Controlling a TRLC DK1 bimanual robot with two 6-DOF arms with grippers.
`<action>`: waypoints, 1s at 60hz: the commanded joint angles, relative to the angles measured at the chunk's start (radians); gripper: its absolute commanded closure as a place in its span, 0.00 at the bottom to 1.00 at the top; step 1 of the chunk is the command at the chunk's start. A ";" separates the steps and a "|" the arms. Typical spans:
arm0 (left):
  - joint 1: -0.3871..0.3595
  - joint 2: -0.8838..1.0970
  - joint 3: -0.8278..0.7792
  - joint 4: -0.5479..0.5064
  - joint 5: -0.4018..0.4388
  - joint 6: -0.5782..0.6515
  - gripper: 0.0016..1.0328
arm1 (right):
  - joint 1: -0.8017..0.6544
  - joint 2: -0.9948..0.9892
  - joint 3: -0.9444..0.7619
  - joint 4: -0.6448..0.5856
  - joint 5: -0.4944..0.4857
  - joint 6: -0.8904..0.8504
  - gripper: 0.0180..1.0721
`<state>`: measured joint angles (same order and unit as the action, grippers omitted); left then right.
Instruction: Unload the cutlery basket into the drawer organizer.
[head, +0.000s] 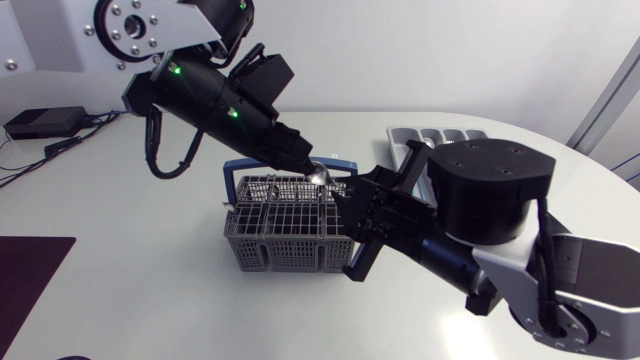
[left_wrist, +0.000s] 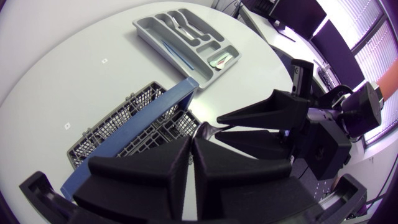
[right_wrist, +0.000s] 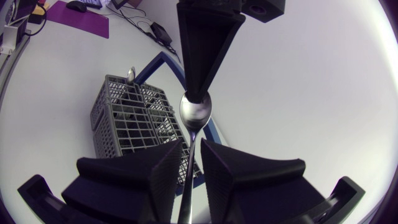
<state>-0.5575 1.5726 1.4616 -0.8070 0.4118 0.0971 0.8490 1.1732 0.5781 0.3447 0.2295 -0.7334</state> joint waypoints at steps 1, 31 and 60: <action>-0.005 -0.026 0.022 -0.009 0.010 -0.025 0.90 | 0.002 0.011 0.022 0.016 0.001 -0.012 0.86; -0.007 -0.052 0.000 -0.011 0.033 -0.037 0.90 | 0.009 0.011 0.017 -0.007 0.004 -0.012 0.94; 0.245 -0.157 0.163 -0.086 0.076 0.250 0.15 | -0.056 -0.239 -0.055 -0.236 -0.107 -0.006 0.94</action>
<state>-0.3588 1.4662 1.6024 -0.8570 0.4690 0.2008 0.8341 1.0157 0.5545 0.1650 0.1558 -0.7338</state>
